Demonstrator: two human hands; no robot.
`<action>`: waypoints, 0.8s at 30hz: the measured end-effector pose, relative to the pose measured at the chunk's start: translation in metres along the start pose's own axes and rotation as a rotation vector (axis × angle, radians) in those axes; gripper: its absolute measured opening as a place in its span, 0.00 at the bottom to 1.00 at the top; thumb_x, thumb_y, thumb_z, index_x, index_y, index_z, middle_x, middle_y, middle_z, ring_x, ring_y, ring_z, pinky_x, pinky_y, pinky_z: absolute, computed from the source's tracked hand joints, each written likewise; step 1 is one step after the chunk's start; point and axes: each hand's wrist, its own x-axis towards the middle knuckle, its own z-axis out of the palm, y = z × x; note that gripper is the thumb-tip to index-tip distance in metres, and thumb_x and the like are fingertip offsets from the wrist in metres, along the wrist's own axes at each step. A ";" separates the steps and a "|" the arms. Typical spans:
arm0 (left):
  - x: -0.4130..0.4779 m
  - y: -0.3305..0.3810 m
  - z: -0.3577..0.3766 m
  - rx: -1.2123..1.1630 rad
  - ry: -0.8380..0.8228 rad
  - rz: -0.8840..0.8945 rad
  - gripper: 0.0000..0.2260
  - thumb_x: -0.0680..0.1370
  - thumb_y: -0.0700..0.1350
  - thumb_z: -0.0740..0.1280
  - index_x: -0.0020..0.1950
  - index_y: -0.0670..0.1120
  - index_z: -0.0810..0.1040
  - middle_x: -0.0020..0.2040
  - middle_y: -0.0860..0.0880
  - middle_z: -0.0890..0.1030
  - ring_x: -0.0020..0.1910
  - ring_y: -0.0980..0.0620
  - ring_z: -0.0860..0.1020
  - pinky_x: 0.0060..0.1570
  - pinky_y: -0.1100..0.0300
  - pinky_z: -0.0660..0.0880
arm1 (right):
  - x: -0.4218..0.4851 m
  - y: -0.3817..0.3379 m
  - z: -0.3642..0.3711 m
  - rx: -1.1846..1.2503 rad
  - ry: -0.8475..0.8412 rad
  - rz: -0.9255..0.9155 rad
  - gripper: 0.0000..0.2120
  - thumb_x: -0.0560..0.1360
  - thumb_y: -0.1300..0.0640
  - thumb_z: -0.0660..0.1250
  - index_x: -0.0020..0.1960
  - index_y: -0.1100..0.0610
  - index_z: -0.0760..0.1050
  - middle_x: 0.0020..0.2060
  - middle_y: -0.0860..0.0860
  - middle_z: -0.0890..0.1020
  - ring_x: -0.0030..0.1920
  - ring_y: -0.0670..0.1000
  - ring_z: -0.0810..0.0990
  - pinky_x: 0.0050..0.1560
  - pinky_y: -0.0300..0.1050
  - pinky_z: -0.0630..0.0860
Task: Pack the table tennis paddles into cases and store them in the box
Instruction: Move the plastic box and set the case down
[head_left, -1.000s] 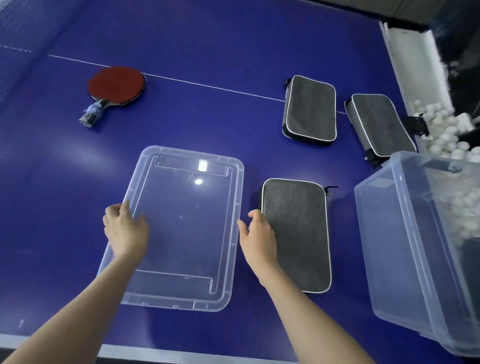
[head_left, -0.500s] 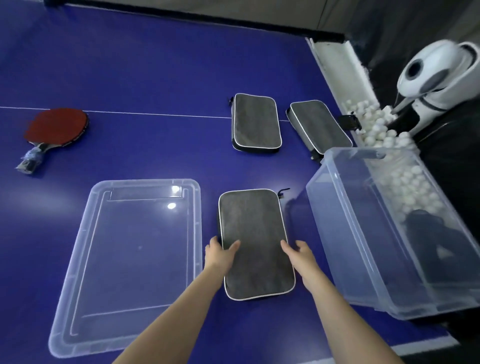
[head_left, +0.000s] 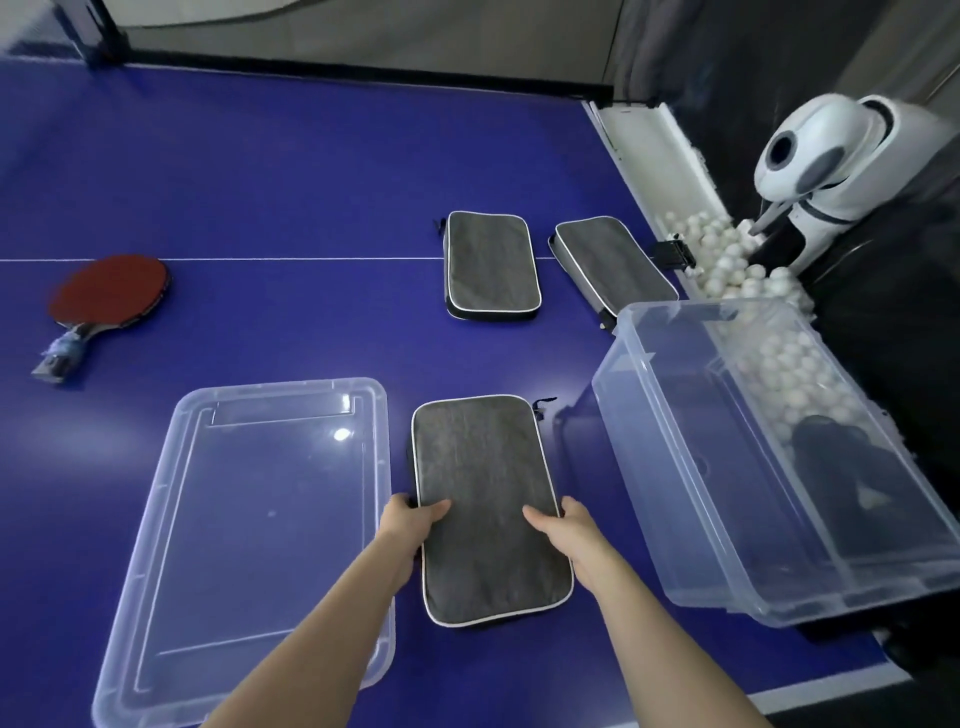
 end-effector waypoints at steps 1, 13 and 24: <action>-0.002 0.001 -0.002 -0.014 -0.008 0.021 0.24 0.74 0.40 0.72 0.67 0.39 0.68 0.58 0.42 0.77 0.51 0.43 0.77 0.52 0.49 0.76 | -0.002 -0.002 0.000 -0.007 -0.007 -0.016 0.19 0.74 0.53 0.71 0.61 0.59 0.70 0.63 0.56 0.76 0.58 0.55 0.77 0.61 0.54 0.75; -0.054 0.084 0.007 -0.076 -0.019 0.419 0.22 0.74 0.48 0.73 0.64 0.43 0.71 0.55 0.44 0.79 0.47 0.48 0.80 0.39 0.58 0.76 | -0.032 -0.077 -0.041 0.171 0.078 -0.358 0.12 0.72 0.48 0.72 0.52 0.51 0.76 0.49 0.47 0.84 0.49 0.47 0.83 0.47 0.42 0.79; -0.116 0.139 0.148 -0.016 -0.080 0.604 0.24 0.68 0.53 0.77 0.57 0.47 0.72 0.54 0.47 0.79 0.52 0.48 0.80 0.55 0.48 0.78 | -0.053 -0.113 -0.205 0.346 0.177 -0.482 0.08 0.72 0.55 0.72 0.49 0.58 0.79 0.40 0.53 0.86 0.39 0.51 0.85 0.35 0.42 0.80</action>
